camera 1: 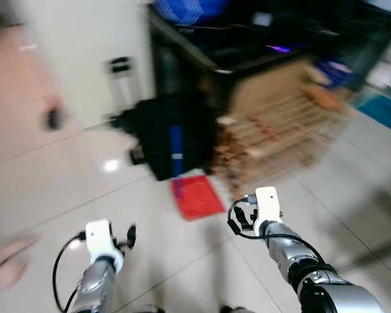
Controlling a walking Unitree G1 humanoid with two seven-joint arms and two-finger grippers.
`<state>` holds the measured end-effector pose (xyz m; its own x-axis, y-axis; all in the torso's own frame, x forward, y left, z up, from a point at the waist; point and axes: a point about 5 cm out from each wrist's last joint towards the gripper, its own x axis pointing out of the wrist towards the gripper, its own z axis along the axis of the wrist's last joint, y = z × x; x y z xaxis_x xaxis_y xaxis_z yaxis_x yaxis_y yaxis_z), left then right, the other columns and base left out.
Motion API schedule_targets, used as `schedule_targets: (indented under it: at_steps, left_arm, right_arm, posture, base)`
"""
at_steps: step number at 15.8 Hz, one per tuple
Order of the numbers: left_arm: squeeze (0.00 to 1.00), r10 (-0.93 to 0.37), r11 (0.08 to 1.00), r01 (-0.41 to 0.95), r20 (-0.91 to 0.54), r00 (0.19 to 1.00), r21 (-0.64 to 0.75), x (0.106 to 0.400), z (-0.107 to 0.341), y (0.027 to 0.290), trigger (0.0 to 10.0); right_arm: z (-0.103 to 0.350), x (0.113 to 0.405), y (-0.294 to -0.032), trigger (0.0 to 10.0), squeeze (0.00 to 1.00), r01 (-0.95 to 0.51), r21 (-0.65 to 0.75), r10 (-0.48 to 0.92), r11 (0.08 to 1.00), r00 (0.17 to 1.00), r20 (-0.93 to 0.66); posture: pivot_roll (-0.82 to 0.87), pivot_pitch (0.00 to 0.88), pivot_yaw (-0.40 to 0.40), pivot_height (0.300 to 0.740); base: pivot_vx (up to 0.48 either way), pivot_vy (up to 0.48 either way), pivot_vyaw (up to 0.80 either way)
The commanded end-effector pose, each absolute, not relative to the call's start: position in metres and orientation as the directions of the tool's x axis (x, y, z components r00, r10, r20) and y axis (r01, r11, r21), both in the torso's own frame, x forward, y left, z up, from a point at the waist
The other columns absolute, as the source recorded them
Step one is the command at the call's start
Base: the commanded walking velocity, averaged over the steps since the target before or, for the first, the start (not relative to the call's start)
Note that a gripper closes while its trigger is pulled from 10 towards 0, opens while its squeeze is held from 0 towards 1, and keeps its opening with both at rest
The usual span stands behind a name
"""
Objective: Picking trash to rubbish bin
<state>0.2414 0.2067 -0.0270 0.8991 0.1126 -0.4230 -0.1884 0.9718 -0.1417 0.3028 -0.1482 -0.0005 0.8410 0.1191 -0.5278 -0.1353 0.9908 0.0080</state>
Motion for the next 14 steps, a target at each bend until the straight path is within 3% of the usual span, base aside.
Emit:
schedule_targets:
  at_steps: [1, 2, 7, 14]
  left_arm:
    - [0.0, 0.116, 0.961, -0.207, -0.413, 0.903, -0.183, 0.242, -0.026, 0.203, 10.0]
    - [0.0, 0.085, 0.957, -0.177, -0.357, 0.93, -0.231, 0.245, -0.018, 0.2, 10.0]
    - [0.0, 0.12, 0.961, -0.192, -0.325, 0.938, -0.2, 0.247, -0.008, 0.19, 10.0]
    - [0.0, 0.054, 0.969, -0.119, -0.285, 0.957, -0.216, 0.251, 0.01, 0.172, 10.0]
  right_arm:
    - [0.008, 0.31, -0.148, 10.0, 0.0, -0.123, 0.011, 0.113, 0.992, 0.866, -0.487]
    - [0.012, 0.314, -0.146, 10.0, 0.0, -0.117, 0.05, 0.127, 0.992, 0.874, -0.468]
    - [0.015, 0.316, -0.149, 10.0, 0.0, -0.115, 0.104, 0.15, 0.988, 0.874, -0.462]
    - [0.016, 0.315, -0.15, 10.0, 0.0, -0.112, 0.1, 0.145, 0.989, 0.885, -0.442]
  posture:
    - [0.04, 0.066, -0.006, 0.74]
    - [0.03, 0.068, -0.011, 0.74]
    - [0.01, 0.103, -0.044, 0.74]
    - [0.01, 0.126, -0.045, 0.74]
  base:
    - [0.0, 0.0, -0.59]
    - [0.0, 0.0, -0.59]
    - [0.0, 0.0, -0.67]
    - [0.0, 0.0, -0.72]
